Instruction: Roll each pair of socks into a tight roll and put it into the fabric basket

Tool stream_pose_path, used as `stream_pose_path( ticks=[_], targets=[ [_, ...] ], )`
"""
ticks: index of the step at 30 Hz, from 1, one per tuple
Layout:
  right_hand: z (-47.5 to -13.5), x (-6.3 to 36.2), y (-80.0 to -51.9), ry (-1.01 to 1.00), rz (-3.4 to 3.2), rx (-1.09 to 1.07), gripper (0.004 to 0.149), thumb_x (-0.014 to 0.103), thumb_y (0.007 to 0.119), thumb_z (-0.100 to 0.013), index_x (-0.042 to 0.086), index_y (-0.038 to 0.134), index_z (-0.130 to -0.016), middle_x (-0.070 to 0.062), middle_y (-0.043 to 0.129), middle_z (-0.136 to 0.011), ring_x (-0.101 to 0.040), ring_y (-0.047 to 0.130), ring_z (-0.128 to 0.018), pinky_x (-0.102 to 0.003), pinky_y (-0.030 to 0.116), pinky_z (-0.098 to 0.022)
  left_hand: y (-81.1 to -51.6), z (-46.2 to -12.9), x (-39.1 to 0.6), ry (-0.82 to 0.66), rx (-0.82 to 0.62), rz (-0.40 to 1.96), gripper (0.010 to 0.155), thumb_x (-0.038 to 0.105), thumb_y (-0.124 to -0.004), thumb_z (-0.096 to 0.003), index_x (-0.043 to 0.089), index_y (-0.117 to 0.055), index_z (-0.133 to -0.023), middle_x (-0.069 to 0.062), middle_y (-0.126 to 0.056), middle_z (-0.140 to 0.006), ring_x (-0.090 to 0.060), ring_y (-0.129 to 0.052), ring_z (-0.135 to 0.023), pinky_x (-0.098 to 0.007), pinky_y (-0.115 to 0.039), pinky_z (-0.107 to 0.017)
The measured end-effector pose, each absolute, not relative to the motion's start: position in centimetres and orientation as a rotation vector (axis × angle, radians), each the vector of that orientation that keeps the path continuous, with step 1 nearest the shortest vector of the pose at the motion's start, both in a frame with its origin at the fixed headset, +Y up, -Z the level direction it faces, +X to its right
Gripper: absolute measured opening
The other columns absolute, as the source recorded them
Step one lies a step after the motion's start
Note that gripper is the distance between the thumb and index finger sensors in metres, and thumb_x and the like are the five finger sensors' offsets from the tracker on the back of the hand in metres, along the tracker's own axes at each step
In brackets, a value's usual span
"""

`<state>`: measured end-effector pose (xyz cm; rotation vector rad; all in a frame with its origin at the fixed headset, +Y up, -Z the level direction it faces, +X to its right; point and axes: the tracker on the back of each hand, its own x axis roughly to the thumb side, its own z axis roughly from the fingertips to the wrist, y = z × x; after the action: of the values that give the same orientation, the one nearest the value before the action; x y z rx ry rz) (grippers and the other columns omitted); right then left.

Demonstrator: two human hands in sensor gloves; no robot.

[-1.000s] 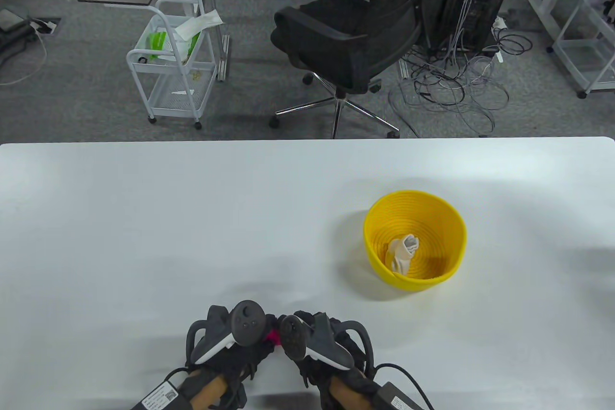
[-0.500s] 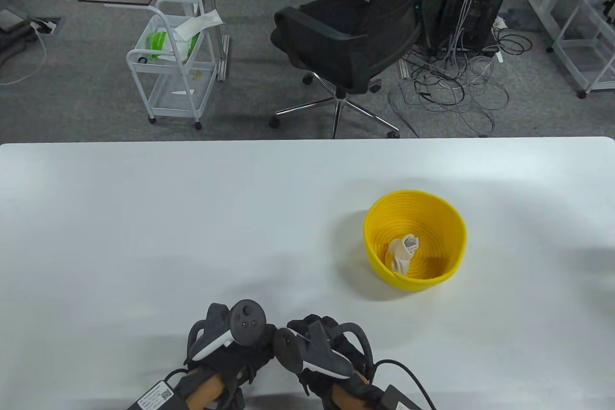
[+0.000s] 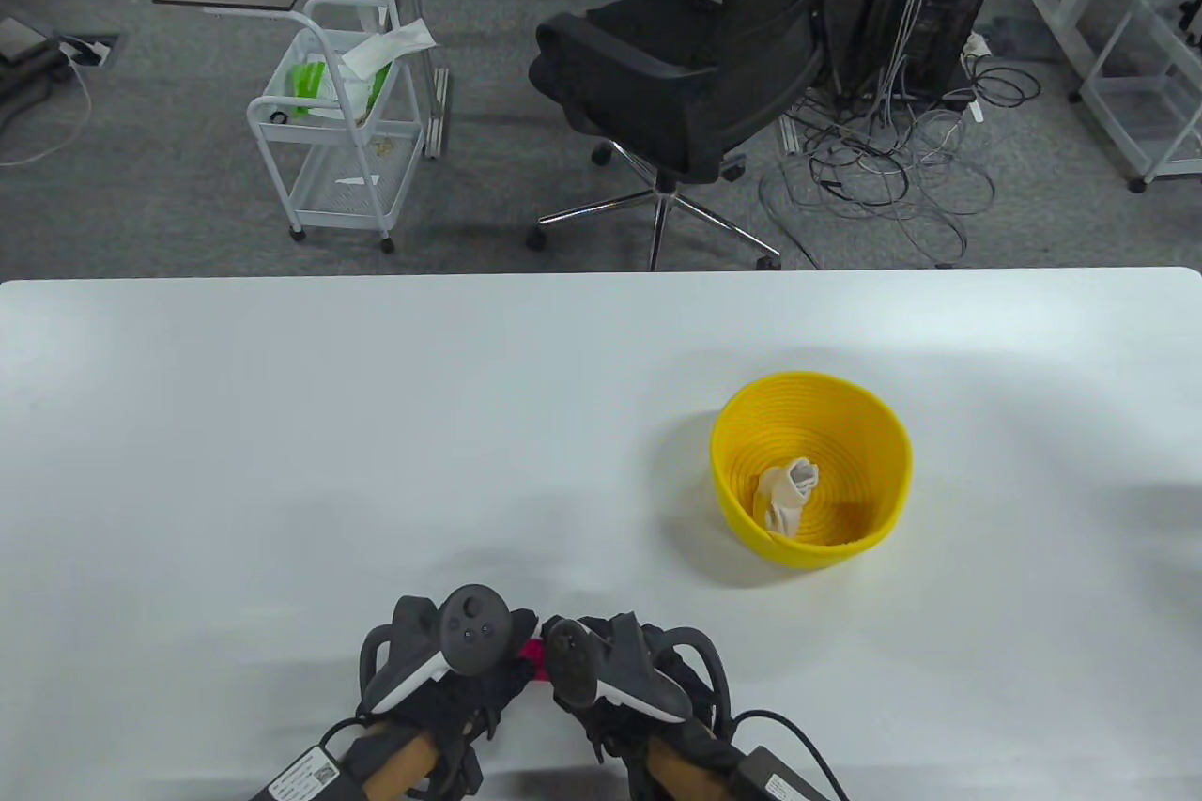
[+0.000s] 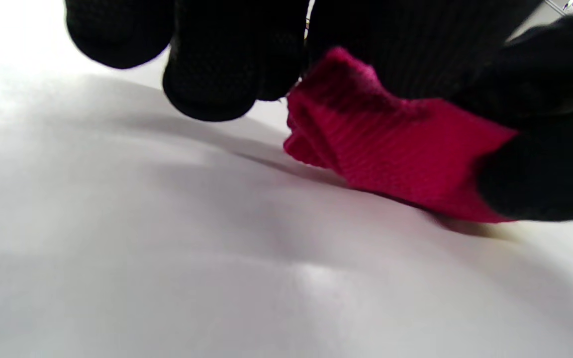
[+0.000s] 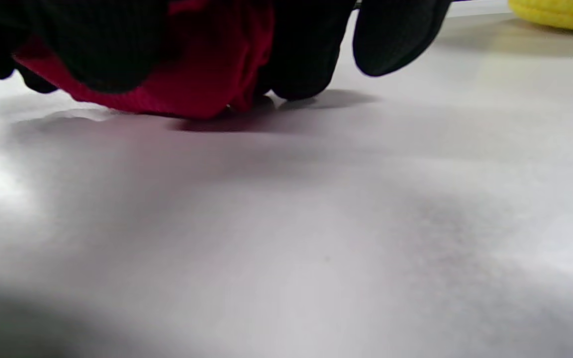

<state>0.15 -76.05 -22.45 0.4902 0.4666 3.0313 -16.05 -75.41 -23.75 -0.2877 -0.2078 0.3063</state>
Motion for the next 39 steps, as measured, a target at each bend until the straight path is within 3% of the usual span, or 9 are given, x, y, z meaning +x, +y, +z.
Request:
stream_pose_path(
  ticks=[8, 11, 15, 18, 29, 39],
  targets=[
    [-22.3, 0.0, -75.6, 0.481, 3.039, 0.499, 0.070, 0.055, 0.074, -0.041, 0.032, 0.048, -0.102, 0.003, 0.065, -0.107, -0.024, 0.071, -0.097, -0.054, 0.062, -0.070, -75.8, -23.8, -15.8, -0.209, -0.310, 0.272, 0.058, 0.047, -0.082, -0.0357, 0.032, -0.079, -0.092, -0.006, -0.080, -0.091, -0.025, -0.092, -0.065, -0.045, -0.075, -0.048],
    [-21.8, -0.1, -74.3, 0.315, 3.072, 0.556, 0.068, 0.055, 0.075, -0.040, 0.034, 0.051, -0.100, 0.006, 0.066, -0.108, -0.022, 0.072, -0.098, -0.054, 0.062, -0.070, -76.1, -23.9, -15.7, -0.221, -0.348, 0.280, 0.057, 0.045, -0.082, -0.0361, 0.029, -0.081, -0.090, -0.006, -0.081, -0.090, -0.025, -0.092, -0.065, -0.045, -0.075, -0.049],
    [-21.1, -0.4, -72.6, 0.111, 3.079, 0.626, 0.054, 0.052, 0.077, -0.040, 0.040, 0.070, -0.092, 0.012, 0.075, -0.102, -0.018, 0.077, -0.095, -0.053, 0.065, -0.070, -76.2, -24.0, -15.8, -0.223, -0.364, 0.293, 0.055, 0.044, -0.082, -0.0365, 0.028, -0.083, -0.089, -0.006, -0.082, -0.089, -0.025, -0.093, -0.064, -0.045, -0.075, -0.048],
    [-21.0, -0.6, -73.1, 0.199, 3.099, 0.643, 0.052, 0.052, 0.077, -0.040, 0.040, 0.073, -0.091, 0.012, 0.076, -0.101, -0.019, 0.077, -0.095, -0.053, 0.064, -0.070, -76.2, -24.0, -15.8, -0.225, -0.373, 0.296, 0.055, 0.045, -0.081, -0.0365, 0.029, -0.082, -0.089, -0.006, -0.081, -0.090, -0.025, -0.092, -0.064, -0.045, -0.075, -0.048],
    [-22.2, 0.0, -75.6, 0.470, 3.078, 0.530, 0.062, 0.051, 0.074, -0.042, 0.036, 0.055, -0.099, 0.008, 0.068, -0.107, -0.021, 0.073, -0.098, -0.054, 0.064, -0.070, -76.2, -24.0, -16.0, -0.220, -0.346, 0.315, 0.058, 0.046, -0.073, -0.0384, 0.027, -0.078, -0.093, -0.007, -0.078, -0.092, -0.026, -0.091, -0.065, -0.045, -0.074, -0.049],
    [-23.1, 0.7, -75.5, 0.501, 2.926, 0.424, 0.058, 0.045, 0.080, -0.040, 0.027, 0.069, -0.095, 0.000, 0.086, -0.091, -0.020, 0.089, -0.078, -0.052, 0.071, -0.064, -76.1, -24.3, -16.7, -0.242, -0.428, 0.395, 0.058, 0.043, -0.076, -0.0385, 0.028, -0.074, -0.095, -0.006, -0.078, -0.093, -0.025, -0.092, -0.066, -0.045, -0.074, -0.049]
  ],
)
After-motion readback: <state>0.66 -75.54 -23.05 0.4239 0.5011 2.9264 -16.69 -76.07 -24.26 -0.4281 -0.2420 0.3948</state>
